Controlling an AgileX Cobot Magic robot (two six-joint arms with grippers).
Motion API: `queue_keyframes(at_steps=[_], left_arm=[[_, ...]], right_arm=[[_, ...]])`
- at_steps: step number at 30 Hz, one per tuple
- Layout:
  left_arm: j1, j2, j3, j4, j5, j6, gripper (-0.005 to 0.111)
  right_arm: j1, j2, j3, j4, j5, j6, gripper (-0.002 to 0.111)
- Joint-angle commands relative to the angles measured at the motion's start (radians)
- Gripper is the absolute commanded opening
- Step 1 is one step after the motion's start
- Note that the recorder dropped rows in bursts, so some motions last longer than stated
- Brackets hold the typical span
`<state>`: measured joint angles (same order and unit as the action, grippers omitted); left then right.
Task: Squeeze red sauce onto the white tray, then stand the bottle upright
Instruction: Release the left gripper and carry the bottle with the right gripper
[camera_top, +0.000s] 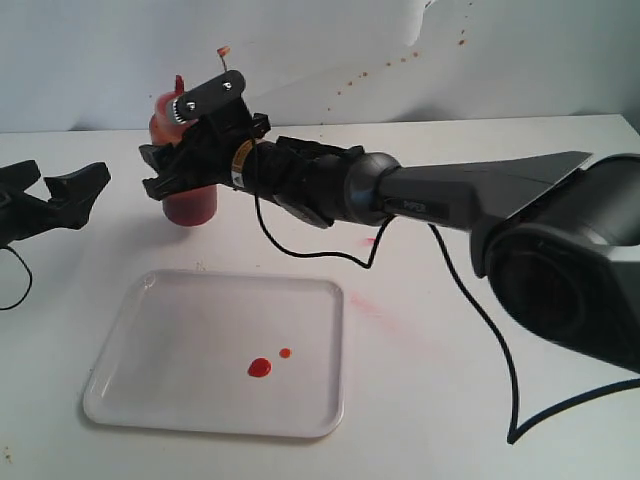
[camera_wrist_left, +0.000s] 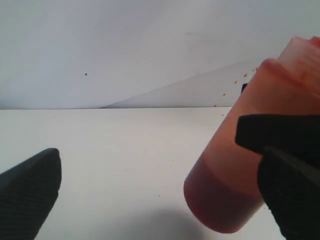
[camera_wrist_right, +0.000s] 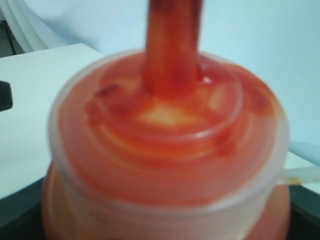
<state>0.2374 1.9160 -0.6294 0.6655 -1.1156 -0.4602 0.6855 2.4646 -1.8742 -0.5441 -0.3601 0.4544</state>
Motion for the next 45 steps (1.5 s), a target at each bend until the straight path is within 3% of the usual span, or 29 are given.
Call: queue_keyframes(at_steps=[1,12,14,16,18,20,22,23,29,39,45], left_arm=[[0.003,-0.009,-0.005,0.002,-0.009,-0.011,0.104],[0.003,-0.009,-0.005,0.002,-0.009,-0.011,0.104],[0.003,-0.009,-0.005,0.002,-0.009,-0.011,0.104],[0.003,-0.009,-0.005,0.002,-0.009,-0.011,0.104],[0.003,-0.009,-0.005,0.002,-0.009,-0.013,0.104],[0.003,-0.009,-0.005,0.002,-0.009,-0.013,0.104],[0.003,-0.009,-0.005,0.002,-0.009,-0.013,0.104],[0.003,-0.009,-0.005,0.002,-0.009,-0.013,0.104],[0.003,-0.009,-0.005,0.002,-0.009,-0.013,0.104],[0.003,-0.009,-0.005,0.002,-0.009,-0.013,0.104],[0.003,-0.009,-0.005,0.002,-0.012,-0.013,0.104]], right_arm=[[0.023,0.024,-0.054,-0.006,0.069,-0.010,0.000],[0.023,0.028,-0.054,-0.006,0.145,-0.010,0.000],[0.023,0.028,-0.054,-0.006,0.140,-0.010,0.007],[0.023,0.028,-0.054,-0.006,0.140,-0.010,0.023],[0.023,0.028,-0.054,-0.003,0.140,-0.008,0.046],[0.023,0.028,-0.054,0.027,0.138,-0.008,0.077],[0.023,0.028,-0.054,0.029,0.130,-0.010,0.099],[0.023,0.028,-0.054,0.026,0.126,-0.013,0.105],[0.023,0.009,-0.054,0.025,0.161,-0.010,0.105],[0.049,-0.116,-0.054,0.051,0.611,-0.019,0.105],[0.115,-0.147,-0.054,0.090,0.719,-0.151,0.105]])
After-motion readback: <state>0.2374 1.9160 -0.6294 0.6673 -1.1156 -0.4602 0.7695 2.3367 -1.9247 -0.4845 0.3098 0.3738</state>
